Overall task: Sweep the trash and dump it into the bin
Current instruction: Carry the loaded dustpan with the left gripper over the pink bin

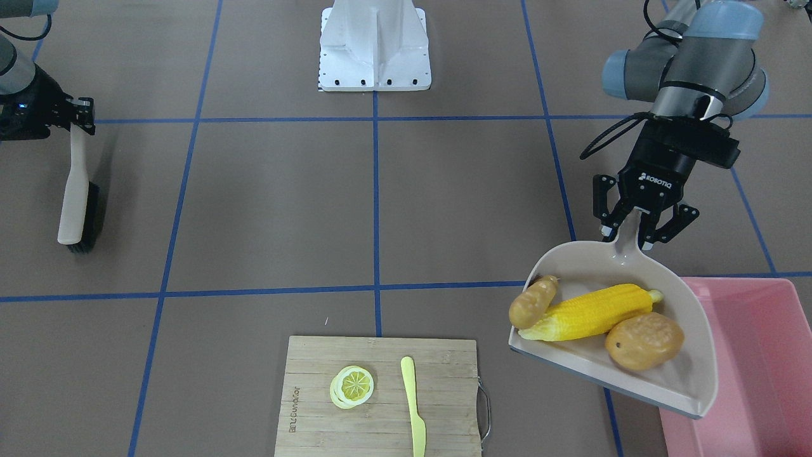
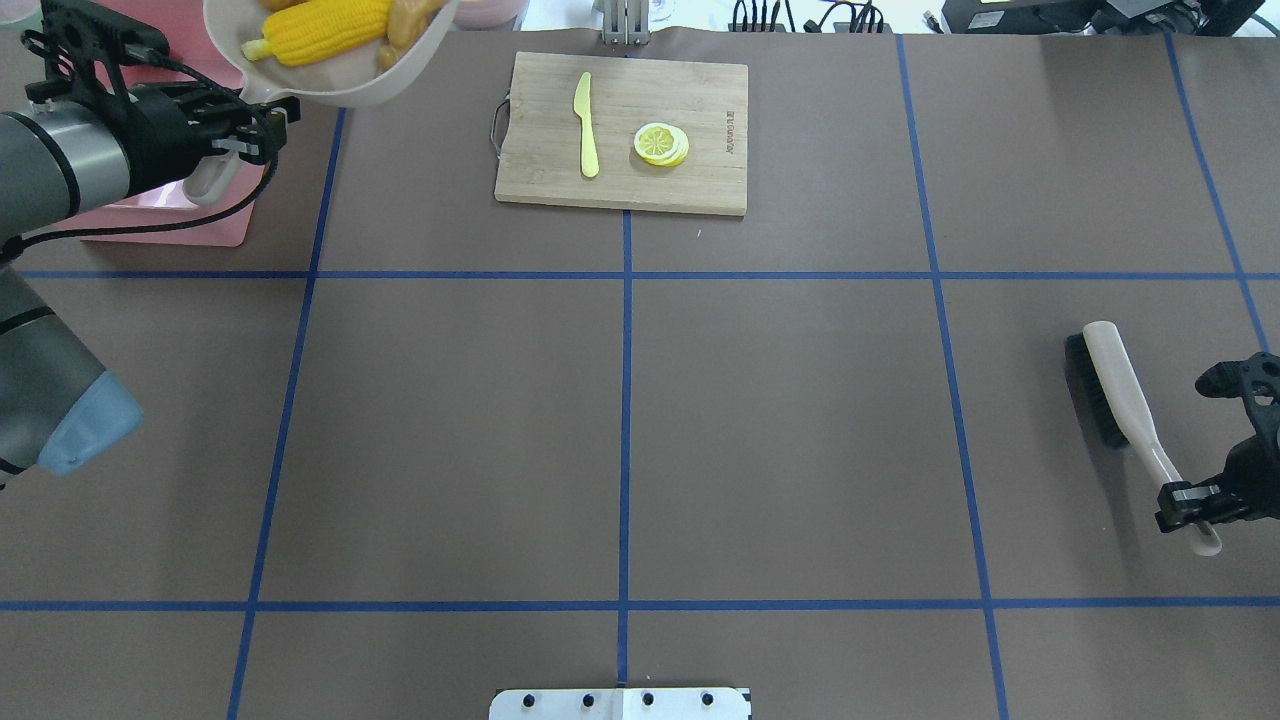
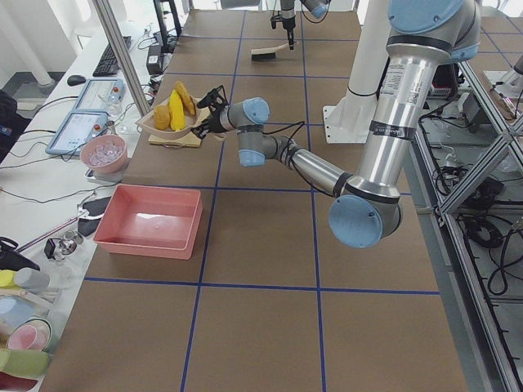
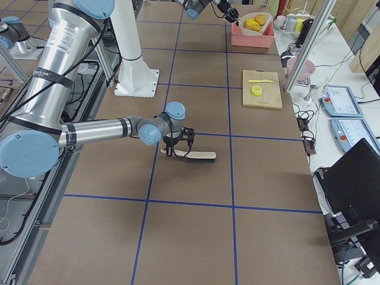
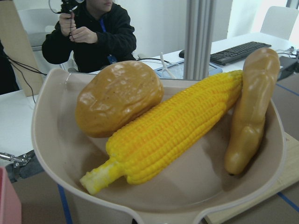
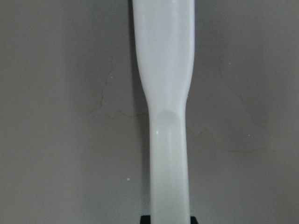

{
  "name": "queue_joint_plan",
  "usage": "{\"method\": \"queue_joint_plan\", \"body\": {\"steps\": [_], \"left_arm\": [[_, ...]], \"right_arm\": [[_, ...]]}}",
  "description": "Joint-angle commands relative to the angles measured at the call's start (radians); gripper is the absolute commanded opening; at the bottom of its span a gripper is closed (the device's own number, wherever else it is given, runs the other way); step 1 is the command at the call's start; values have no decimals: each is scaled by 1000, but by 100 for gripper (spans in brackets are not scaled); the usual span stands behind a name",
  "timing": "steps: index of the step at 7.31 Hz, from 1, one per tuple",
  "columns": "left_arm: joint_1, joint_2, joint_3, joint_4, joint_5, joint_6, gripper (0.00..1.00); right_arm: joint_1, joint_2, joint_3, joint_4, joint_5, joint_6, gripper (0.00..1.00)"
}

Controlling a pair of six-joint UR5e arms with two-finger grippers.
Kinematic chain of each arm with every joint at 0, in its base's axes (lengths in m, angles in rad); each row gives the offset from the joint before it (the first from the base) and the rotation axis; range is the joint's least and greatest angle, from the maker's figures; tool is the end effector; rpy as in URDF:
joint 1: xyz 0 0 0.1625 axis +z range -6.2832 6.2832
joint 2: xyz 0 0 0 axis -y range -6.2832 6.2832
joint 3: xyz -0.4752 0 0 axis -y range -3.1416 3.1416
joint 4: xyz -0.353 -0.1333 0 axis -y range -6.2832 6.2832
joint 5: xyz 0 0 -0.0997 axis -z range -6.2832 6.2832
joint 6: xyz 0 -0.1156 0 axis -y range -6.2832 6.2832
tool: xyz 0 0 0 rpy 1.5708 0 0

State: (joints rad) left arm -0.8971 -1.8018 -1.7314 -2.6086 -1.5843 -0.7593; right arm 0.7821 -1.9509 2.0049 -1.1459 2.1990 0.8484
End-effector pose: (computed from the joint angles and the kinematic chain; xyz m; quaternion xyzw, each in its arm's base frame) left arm 0.2486 -0.5226 0.4079 0.4909 0.4343 -0.0279 0.7548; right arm -0.1723 -0.2633 0.6218 -0.0650 -0.3698 -0.0457 0.9257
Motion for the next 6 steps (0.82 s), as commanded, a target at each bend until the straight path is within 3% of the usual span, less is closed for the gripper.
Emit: {"method": "queue_joint_plan", "body": {"steps": [1,2,4,5,6], "left_arm": [[-42,22,0,-8,7,-338,0],[-52,44,-2,-36,7,-451,0],[-103,80,-2,-50,-26,-623,0],[-115,100,0,-53,-61,-785,0],[-129,117,7,-50,-109,-933,0]], "right_arm": [[-13,-2,0,0,-10,0,35],[-12,-3,2,0,-10,-3,53],[-10,-14,9,2,-10,-3,78],[-10,-14,11,2,-10,-3,88],[-9,-19,18,2,-10,-5,88]]}}
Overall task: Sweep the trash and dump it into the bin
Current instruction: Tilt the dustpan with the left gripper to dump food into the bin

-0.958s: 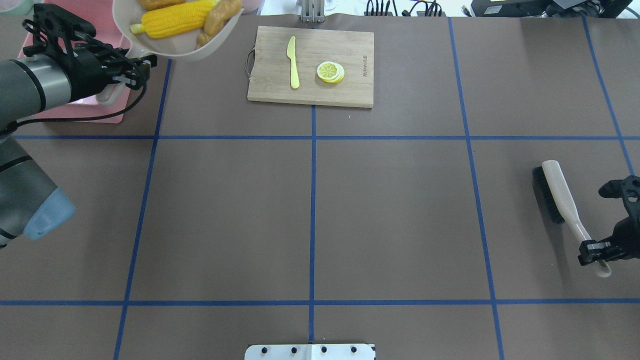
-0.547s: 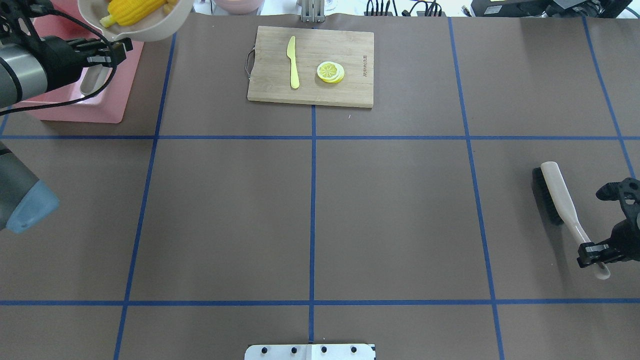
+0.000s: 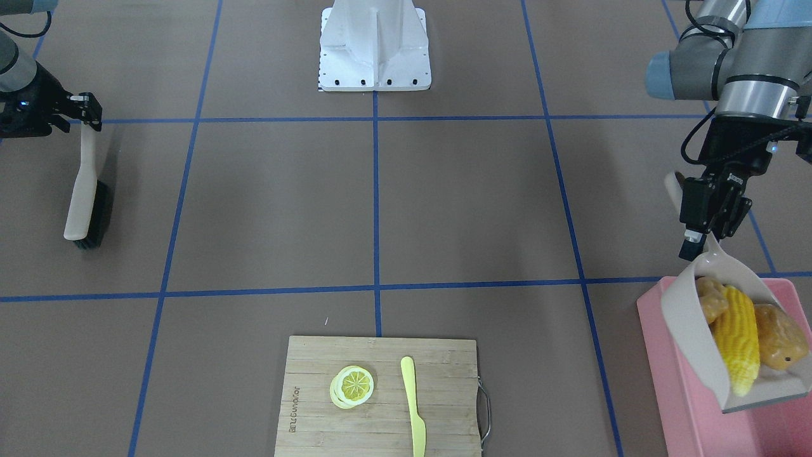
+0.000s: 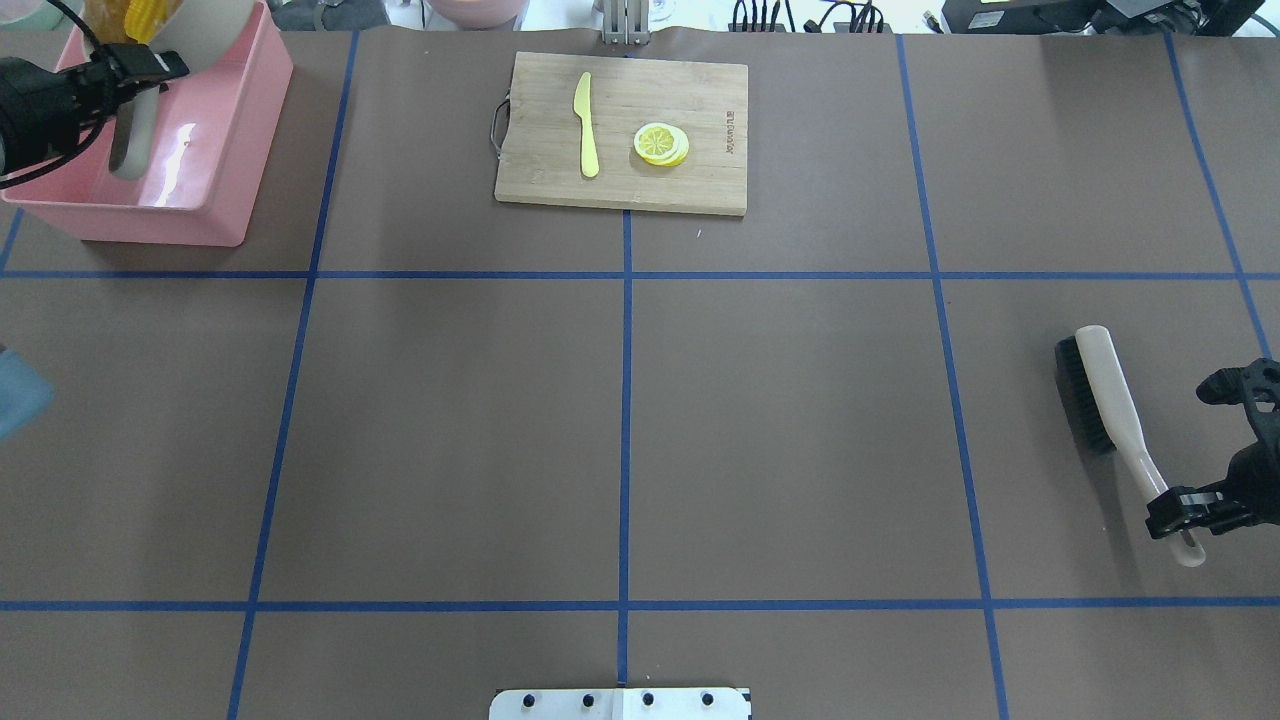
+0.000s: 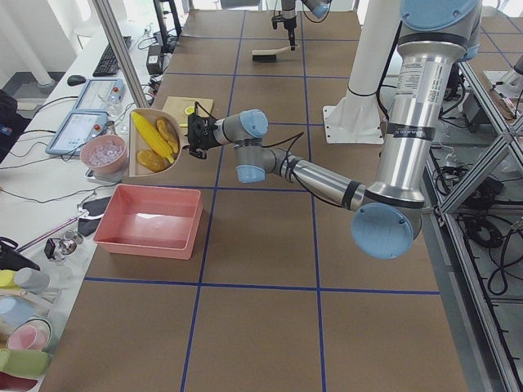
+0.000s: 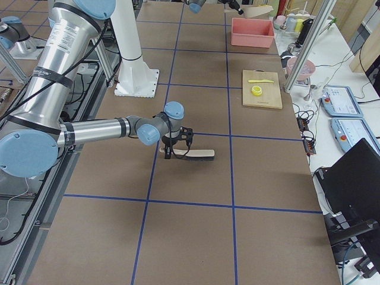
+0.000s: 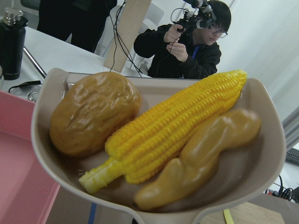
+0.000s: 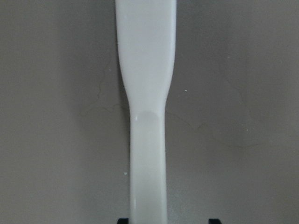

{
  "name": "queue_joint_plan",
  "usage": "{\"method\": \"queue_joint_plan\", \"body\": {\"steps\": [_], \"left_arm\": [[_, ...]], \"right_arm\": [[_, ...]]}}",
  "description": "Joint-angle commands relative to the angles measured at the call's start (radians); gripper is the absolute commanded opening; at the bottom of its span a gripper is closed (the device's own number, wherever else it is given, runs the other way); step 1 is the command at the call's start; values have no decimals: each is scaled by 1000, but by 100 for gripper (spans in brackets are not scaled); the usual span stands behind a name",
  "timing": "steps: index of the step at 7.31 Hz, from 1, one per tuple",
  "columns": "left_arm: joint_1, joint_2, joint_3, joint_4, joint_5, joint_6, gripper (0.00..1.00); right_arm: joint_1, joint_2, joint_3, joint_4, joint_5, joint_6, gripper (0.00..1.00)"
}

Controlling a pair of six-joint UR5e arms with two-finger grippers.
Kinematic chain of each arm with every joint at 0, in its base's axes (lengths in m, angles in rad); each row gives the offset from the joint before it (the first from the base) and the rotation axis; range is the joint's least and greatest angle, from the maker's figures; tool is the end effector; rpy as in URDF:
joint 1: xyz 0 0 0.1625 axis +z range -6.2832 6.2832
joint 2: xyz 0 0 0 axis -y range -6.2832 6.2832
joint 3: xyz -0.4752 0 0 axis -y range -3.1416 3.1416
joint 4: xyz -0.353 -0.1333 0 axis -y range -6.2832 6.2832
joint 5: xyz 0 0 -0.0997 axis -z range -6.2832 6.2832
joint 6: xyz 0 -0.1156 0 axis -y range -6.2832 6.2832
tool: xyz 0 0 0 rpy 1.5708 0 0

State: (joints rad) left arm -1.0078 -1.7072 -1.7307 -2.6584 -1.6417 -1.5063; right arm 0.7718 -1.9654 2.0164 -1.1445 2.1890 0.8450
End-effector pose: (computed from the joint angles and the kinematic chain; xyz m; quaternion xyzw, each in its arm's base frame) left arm 0.1792 -0.5184 0.4537 0.3023 0.5621 -0.3295 0.6958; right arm -0.1700 -0.2579 0.6211 -0.0632 -0.3662 -0.0506 0.9270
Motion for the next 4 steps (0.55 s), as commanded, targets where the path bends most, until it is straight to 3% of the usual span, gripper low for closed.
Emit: {"method": "queue_joint_plan", "body": {"steps": [1,3,4], "left_arm": [[-38,24,20,2,-131,-318,0],[-51,20,25,-5,-232,-568,0],[-52,14,25,-12,-239,-630,0]], "right_arm": [[10,-9,19,0,1,-4,89],[105,2,12,-9,15,-61,99],[183,6,-13,-38,24,-174,99]]}}
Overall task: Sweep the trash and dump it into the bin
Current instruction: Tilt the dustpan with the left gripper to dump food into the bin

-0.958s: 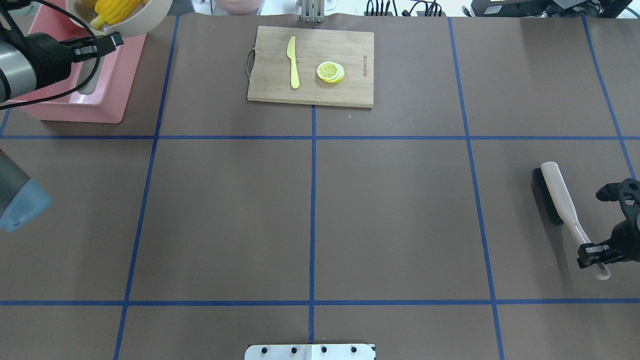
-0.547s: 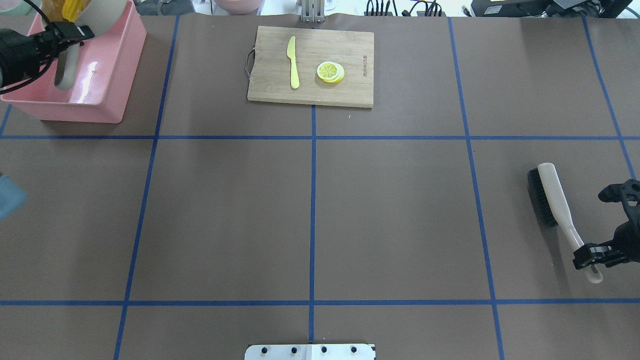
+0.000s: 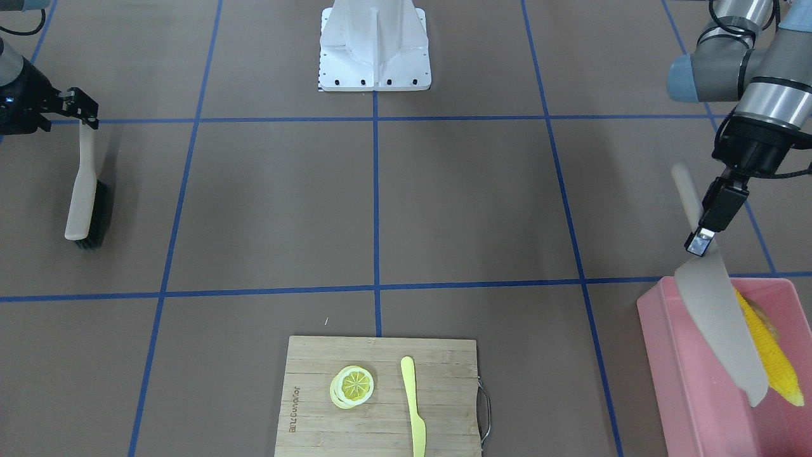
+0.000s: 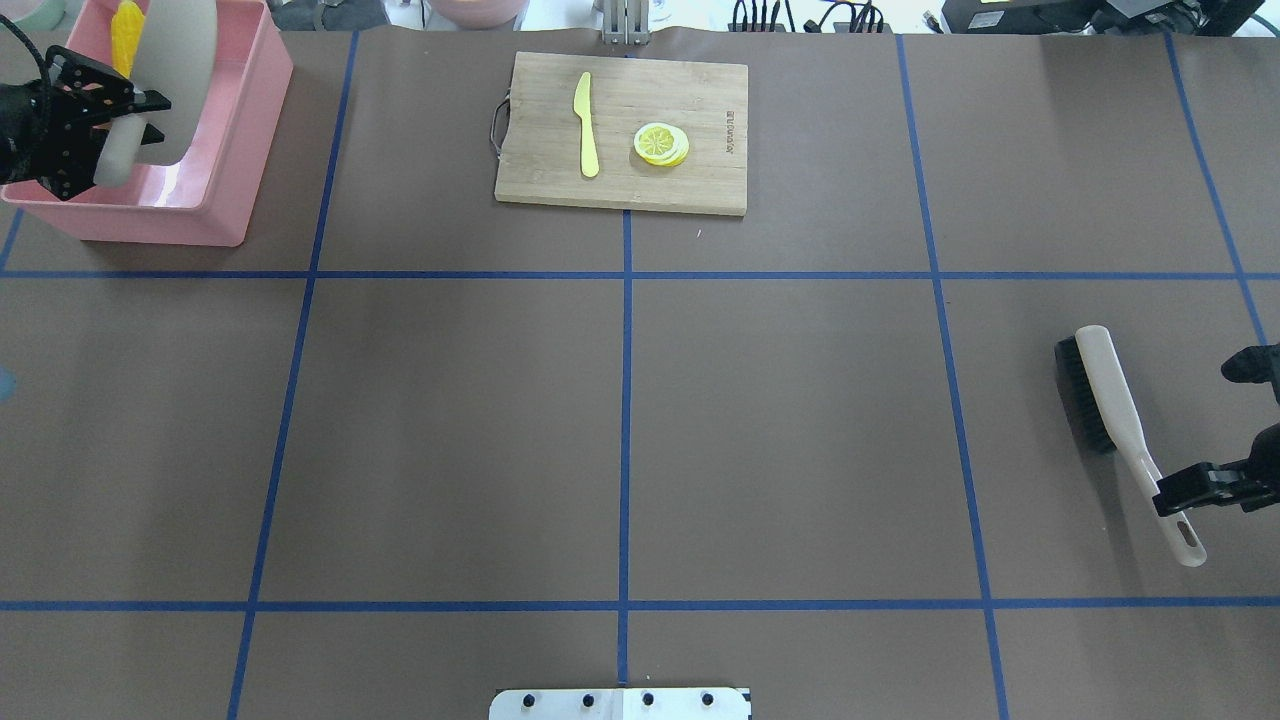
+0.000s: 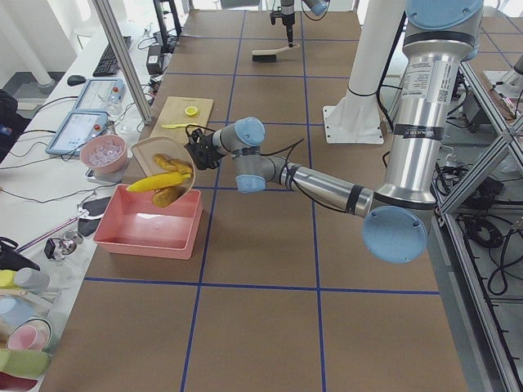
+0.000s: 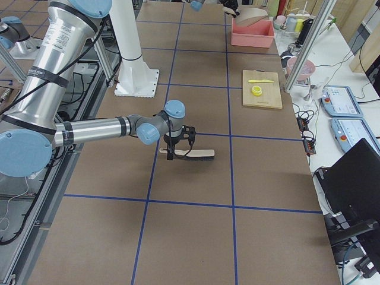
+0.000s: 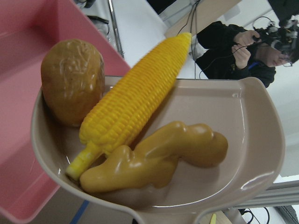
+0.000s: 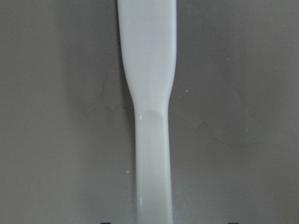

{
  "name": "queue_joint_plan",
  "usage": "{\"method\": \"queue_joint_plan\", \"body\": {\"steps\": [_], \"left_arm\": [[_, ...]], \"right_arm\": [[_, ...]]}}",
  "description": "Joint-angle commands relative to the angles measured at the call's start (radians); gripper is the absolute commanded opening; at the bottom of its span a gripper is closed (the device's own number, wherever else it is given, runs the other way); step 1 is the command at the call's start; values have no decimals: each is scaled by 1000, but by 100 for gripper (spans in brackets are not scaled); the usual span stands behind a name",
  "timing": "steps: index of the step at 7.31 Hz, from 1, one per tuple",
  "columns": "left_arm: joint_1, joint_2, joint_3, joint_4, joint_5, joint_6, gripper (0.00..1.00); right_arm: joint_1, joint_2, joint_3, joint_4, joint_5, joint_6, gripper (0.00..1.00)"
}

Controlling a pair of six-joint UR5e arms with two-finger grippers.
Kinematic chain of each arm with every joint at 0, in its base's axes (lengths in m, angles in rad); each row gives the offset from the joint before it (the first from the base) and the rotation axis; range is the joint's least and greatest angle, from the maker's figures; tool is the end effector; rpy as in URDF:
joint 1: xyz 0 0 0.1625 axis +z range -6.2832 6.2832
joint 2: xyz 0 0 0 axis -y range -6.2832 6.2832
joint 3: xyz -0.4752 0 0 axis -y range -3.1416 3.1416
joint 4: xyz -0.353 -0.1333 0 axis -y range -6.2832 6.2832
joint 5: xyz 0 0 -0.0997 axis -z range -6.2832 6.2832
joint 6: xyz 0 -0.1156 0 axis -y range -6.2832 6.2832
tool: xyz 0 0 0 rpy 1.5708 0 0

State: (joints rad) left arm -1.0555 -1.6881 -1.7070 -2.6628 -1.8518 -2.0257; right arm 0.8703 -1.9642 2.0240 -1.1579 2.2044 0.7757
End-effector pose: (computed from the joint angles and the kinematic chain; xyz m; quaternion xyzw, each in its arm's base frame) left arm 0.1720 -0.5092 0.4735 0.0779 0.6218 -0.4673 0.6237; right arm -0.1447 -0.2722 0.6179 -0.0392 -0.3738 -0.0382 0.9259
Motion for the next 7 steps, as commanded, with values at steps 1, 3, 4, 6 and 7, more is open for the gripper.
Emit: {"method": "queue_joint_plan", "body": {"steps": [1,3,4,6,7], "left_arm": [[-4,-8,1,-23,-47,-164,0],[-6,-19,1,-148,-53,-444,0],[-18,-19,4,-199,-49,-524,0],[-35,-21,21,-201,-46,-521,0],[-37,-21,23,-203,-44,-487,0]], "right_arm": [[170,13,-45,-55,23,-169,100],[330,37,-132,-89,41,-342,100],[419,71,-163,-138,54,-386,100],[546,62,-192,-175,55,-548,100],[640,44,-192,-187,70,-631,100]]}}
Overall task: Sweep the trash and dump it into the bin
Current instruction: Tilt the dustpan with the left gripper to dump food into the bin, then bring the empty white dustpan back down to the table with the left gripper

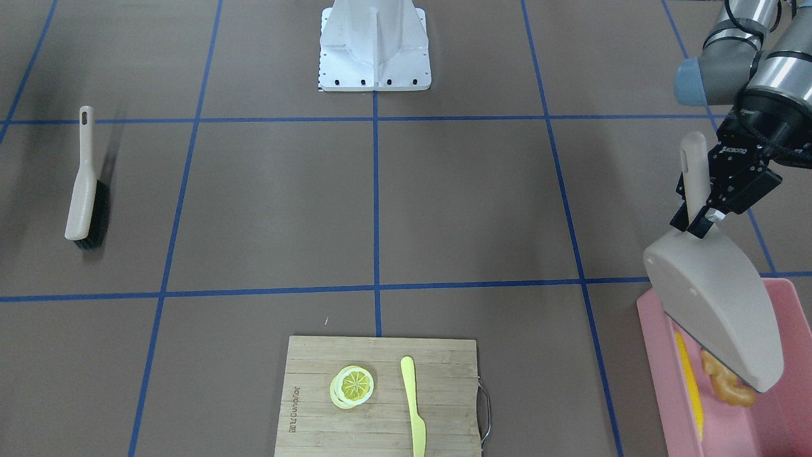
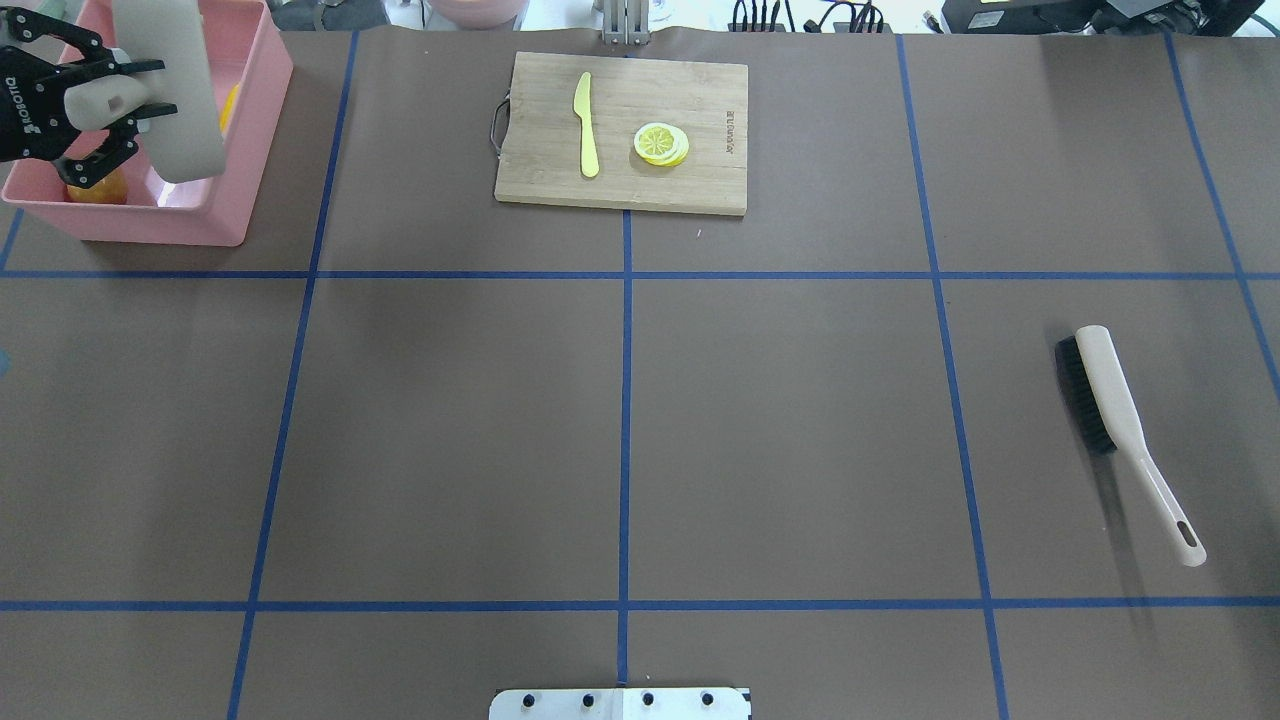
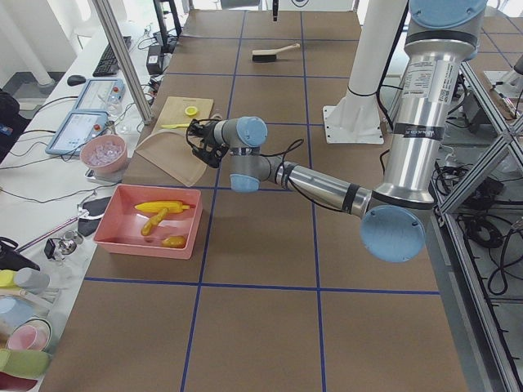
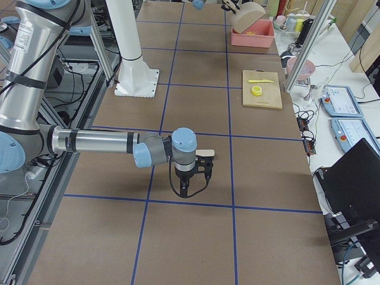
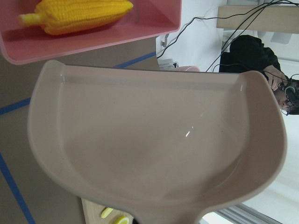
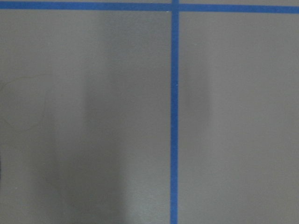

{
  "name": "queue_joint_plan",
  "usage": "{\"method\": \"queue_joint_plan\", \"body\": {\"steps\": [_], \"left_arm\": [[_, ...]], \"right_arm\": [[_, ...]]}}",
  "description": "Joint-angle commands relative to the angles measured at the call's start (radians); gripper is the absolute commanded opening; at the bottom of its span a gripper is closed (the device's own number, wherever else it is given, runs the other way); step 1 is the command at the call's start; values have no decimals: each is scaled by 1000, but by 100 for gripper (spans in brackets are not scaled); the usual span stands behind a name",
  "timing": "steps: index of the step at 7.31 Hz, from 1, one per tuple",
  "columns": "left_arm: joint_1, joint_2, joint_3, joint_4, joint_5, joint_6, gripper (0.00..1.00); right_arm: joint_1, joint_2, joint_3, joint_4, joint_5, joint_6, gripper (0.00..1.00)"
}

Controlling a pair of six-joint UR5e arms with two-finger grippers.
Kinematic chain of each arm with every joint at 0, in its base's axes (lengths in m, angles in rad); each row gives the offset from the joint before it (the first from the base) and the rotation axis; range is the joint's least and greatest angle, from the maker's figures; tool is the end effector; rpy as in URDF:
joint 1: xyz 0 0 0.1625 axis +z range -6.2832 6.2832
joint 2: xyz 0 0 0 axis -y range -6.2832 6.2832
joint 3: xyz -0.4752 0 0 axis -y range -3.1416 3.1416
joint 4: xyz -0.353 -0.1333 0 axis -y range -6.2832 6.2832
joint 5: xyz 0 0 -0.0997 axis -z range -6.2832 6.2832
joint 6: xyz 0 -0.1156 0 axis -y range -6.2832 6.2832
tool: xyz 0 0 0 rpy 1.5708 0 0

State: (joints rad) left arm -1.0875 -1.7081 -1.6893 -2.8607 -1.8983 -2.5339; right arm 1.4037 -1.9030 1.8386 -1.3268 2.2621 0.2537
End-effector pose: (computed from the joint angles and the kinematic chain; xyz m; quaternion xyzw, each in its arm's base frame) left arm 0.1558 -0.5038 0.4470 -0.0737 0.6948 -0.5448 0.4638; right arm 0.0070 -0.3169 0.7043 0.0120 -0.3476 0.0102 0.9375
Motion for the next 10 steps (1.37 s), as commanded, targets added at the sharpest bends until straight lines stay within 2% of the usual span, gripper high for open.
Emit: {"method": "queue_joint_plan", "body": {"steps": [1,3,4,5,6,9,10], "left_arm": [[-5,1,5,-5,-4,178,0],[-2,13,-1,9,-48,532,0],[3,5,-9,9,-51,616,0],[14,5,-21,21,-54,736,0],[29,7,-44,40,-54,883,0],[58,12,-70,100,-53,1351,0],[72,31,-72,107,-51,1421,0]], "right_arm": [[112,-11,-7,-61,20,-170,100],[130,-7,-5,-83,20,-183,100],[132,-5,-5,-83,20,-174,100],[132,28,-30,-81,25,-118,100],[132,76,-39,-109,72,-37,100],[147,61,-24,-117,82,-42,100],[146,62,-22,-117,70,-42,100]]}}
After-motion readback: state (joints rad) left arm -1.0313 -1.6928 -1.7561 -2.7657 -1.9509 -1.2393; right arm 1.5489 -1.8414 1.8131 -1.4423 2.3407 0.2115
